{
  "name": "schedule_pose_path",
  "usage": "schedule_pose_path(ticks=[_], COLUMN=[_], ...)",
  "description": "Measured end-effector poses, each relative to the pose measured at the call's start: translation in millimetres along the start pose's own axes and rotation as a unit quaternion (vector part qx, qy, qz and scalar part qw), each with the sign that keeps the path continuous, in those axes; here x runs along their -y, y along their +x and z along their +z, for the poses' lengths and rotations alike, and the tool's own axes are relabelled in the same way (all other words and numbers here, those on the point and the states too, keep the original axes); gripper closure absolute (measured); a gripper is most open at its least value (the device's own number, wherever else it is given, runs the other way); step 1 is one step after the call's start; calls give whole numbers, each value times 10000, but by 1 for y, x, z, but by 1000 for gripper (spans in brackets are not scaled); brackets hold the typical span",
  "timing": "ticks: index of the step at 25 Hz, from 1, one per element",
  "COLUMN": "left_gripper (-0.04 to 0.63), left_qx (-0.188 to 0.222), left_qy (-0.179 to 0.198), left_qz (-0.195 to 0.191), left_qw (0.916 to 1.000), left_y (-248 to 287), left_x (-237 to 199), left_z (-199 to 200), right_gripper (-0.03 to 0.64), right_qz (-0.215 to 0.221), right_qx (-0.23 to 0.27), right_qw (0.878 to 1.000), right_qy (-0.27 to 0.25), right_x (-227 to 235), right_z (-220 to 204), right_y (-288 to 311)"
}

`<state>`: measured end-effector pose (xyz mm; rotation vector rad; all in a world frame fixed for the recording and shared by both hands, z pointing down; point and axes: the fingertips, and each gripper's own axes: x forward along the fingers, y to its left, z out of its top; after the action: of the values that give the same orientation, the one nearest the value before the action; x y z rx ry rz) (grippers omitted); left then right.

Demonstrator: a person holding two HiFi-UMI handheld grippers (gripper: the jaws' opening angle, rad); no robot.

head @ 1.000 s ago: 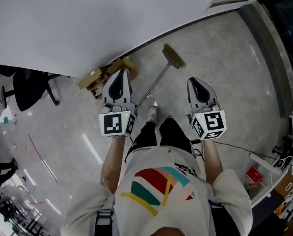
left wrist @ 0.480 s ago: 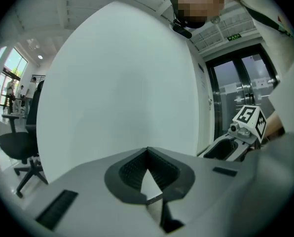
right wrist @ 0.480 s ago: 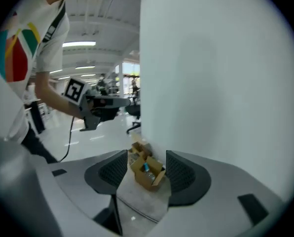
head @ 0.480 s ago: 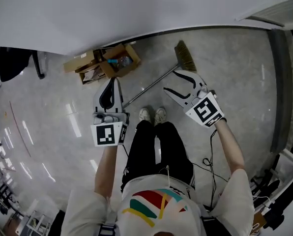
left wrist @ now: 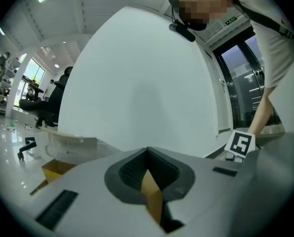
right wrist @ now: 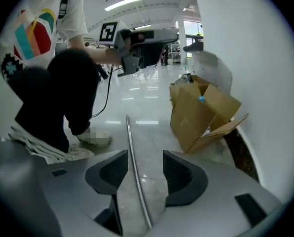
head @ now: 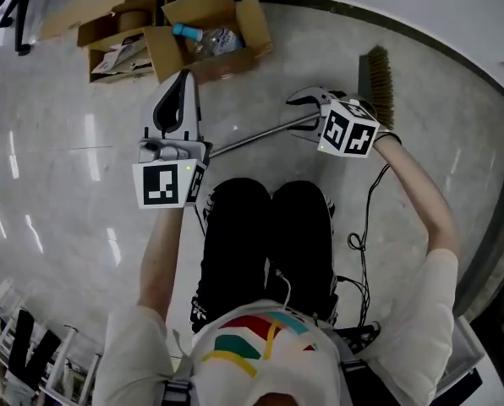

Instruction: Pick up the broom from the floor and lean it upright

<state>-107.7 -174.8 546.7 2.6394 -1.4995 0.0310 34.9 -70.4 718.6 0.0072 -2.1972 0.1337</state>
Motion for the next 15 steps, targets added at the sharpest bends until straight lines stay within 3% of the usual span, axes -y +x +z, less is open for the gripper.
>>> schedule_pose_path(ticks=[8,15], left_gripper=[552,552], left_qx=[180,-197], left_qy=[-32,-241], left_qz=[345,368], left_qw=[9992,9988], left_y=[-12,-29], left_x=[-22,-5], left_z=[-145,-203], right_gripper=[393,394], right_qz=[864,1179], right_qx=[-370,-1045], right_qw=[9912,9738], right_qy=[-929,-1642], right_x=[-41,-63], right_z=[-76,-110], right_y=[152,208])
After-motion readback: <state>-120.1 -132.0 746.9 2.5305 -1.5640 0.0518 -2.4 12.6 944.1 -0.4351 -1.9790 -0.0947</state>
